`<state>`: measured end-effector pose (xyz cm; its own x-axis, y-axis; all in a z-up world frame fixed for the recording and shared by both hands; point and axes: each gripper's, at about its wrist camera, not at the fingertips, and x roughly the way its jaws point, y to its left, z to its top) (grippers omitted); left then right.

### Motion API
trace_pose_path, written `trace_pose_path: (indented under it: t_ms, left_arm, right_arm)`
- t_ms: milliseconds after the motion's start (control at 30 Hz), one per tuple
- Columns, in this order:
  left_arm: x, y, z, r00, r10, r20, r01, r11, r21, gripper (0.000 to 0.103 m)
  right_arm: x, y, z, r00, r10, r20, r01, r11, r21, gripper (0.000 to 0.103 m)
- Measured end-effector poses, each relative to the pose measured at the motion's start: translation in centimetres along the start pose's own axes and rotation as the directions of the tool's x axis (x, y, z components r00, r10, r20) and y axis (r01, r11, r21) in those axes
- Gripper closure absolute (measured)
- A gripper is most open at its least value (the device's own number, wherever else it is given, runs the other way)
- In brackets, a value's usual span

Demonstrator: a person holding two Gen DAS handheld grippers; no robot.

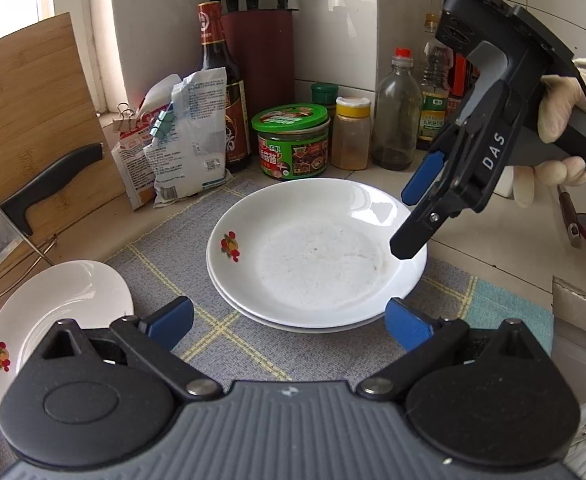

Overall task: Organize plates and bowls
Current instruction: 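Open the right tool to release the plate onto the stack, then move the right tool to the stained white plate by the cutting board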

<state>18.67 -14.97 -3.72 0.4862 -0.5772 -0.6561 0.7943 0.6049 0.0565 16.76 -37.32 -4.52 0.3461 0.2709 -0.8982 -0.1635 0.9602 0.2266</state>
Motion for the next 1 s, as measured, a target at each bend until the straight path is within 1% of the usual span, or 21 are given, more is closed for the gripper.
trace_pose_path:
  t_ms: [100,200,300,367,500,600,767,867,1000]
  left_arm:
    - [-1.0,0.3,-0.1,0.998,0.069,-0.003,-0.069,0.997,-0.045,0.001]
    - [-2.3,0.8,-0.4,0.992,0.130,-0.006,-0.130,0.985,-0.113,0.001]
    - [-3.9,1.5,-1.1,0.980,0.199,-0.015,-0.199,0.963,-0.181,0.001]
    - [-4.8,2.0,-1.7,0.969,0.245,-0.036,-0.247,0.943,-0.222,0.001]
    - [-6.3,3.3,-3.1,0.948,0.311,-0.073,-0.319,0.903,-0.288,0.001]
    - [-7.1,4.5,-4.3,0.938,0.333,-0.097,-0.346,0.883,-0.316,0.001]
    - [-6.8,6.6,-6.2,0.928,0.342,-0.144,-0.371,0.870,-0.324,0.001]
    - [-6.4,7.8,-7.2,0.921,0.354,-0.163,-0.389,0.867,-0.310,0.001]
    - [-5.8,9.4,-8.2,0.928,0.335,-0.162,-0.370,0.881,-0.294,0.001]
  right_arm:
    - [-0.6,0.7,-0.1,1.000,-0.004,0.027,0.005,0.999,-0.033,0.000]
    - [-0.9,1.6,0.1,0.998,0.030,0.063,-0.026,0.997,-0.067,0.000]
    - [-1.0,3.2,0.1,0.993,0.066,0.101,-0.054,0.992,-0.118,0.000]
    - [-0.8,4.5,-0.1,0.989,0.076,0.129,-0.054,0.985,-0.162,0.000]
    - [0.0,7.1,-0.4,0.984,0.077,0.162,-0.039,0.973,-0.229,0.000]
    - [0.6,8.7,-0.5,0.979,0.084,0.183,-0.036,0.967,-0.252,0.000]
    - [1.9,11.1,-0.2,0.978,0.042,0.203,0.010,0.969,-0.249,0.000]
    - [2.4,12.3,-0.1,0.979,0.028,0.200,0.020,0.972,-0.234,0.000]
    - [3.0,13.7,0.0,0.980,-0.012,0.197,0.051,0.979,-0.195,0.000]
